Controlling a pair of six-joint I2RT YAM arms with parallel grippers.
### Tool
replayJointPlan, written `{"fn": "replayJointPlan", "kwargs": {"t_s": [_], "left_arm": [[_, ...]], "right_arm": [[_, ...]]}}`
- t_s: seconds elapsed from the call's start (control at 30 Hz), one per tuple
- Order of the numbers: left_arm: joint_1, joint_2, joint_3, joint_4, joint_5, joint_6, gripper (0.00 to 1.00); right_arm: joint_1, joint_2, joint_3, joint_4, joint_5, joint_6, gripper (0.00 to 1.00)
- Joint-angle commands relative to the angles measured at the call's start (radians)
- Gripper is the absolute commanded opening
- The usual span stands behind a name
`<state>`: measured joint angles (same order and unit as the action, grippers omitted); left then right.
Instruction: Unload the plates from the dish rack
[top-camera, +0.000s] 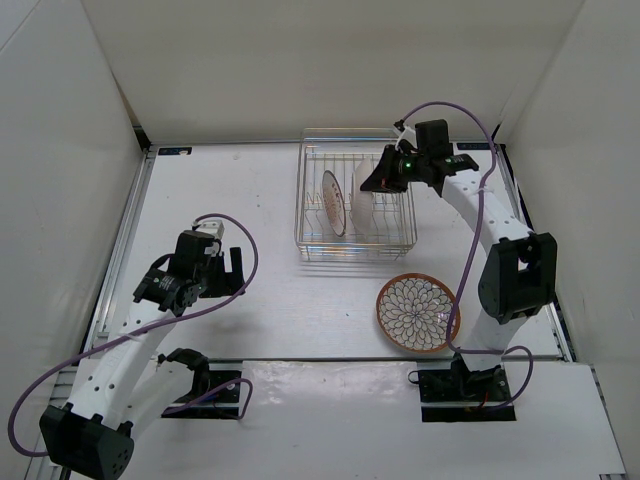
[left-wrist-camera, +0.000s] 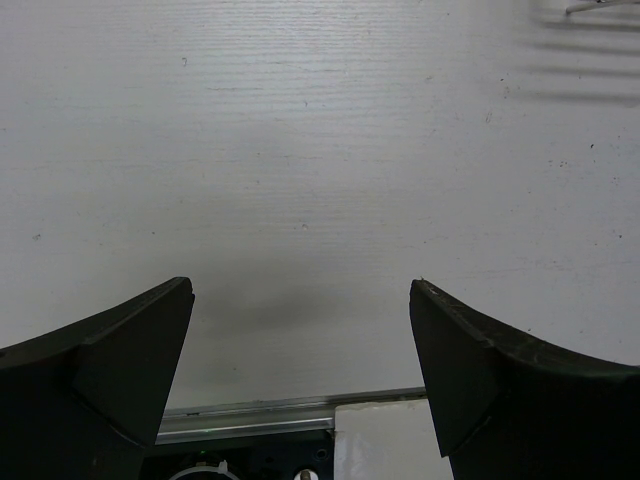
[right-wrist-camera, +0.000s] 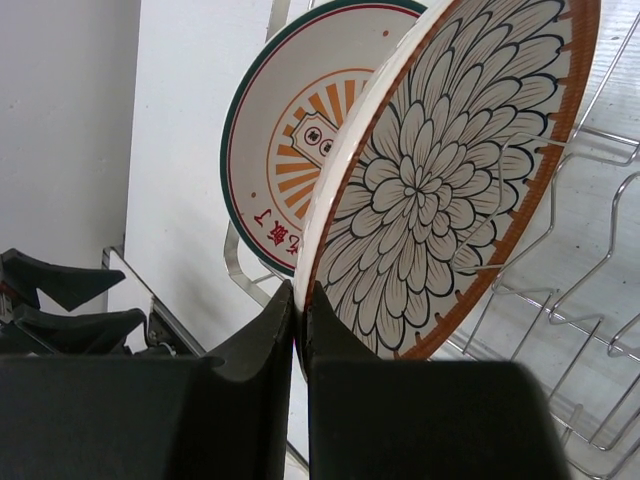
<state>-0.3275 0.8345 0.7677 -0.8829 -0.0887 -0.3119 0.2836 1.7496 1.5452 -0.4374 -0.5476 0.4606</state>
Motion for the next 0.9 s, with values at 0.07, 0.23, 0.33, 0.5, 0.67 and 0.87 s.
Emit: {"fn": "replayJointPlan", "kwargs": {"t_s": [0.07, 0.23, 0.33, 0.5, 0.67, 0.87], "left_arm": [[-0.002, -0.012, 0.031, 0.007, 0.004, 0.002, 1.0], [-0.001, -0.014, 0.03, 0.01, 0.001, 0.0, 1.0], [-0.002, -0.011, 0.033, 0.009, 0.0, -0.001, 1.0], [-0.001, -0.011, 0.03, 0.009, 0.001, 0.0, 1.0], [-0.002, -0.012, 0.028, 0.01, 0.0, 0.0, 1.0], [-0.001, -0.008, 0.033, 0.007, 0.004, -0.001, 1.0]], "right_arm": [[-0.001, -0.085, 0.099, 0.112, -0.017, -0.004, 0.0], [-0.004, -0.091, 0.107, 0.163, -0.037, 0.023, 0.0], [-0.008, -0.104, 0.101, 0.202, -0.038, 0.055, 0.0], [-0.021, -0.107, 0.098, 0.203, -0.058, 0.075, 0.0], [-0.02, -0.179, -0.01, 0.23, 0.014, 0.06, 0.0], [-0.032, -0.099, 0.251, 0.103, -0.052, 0.027, 0.0]]}}
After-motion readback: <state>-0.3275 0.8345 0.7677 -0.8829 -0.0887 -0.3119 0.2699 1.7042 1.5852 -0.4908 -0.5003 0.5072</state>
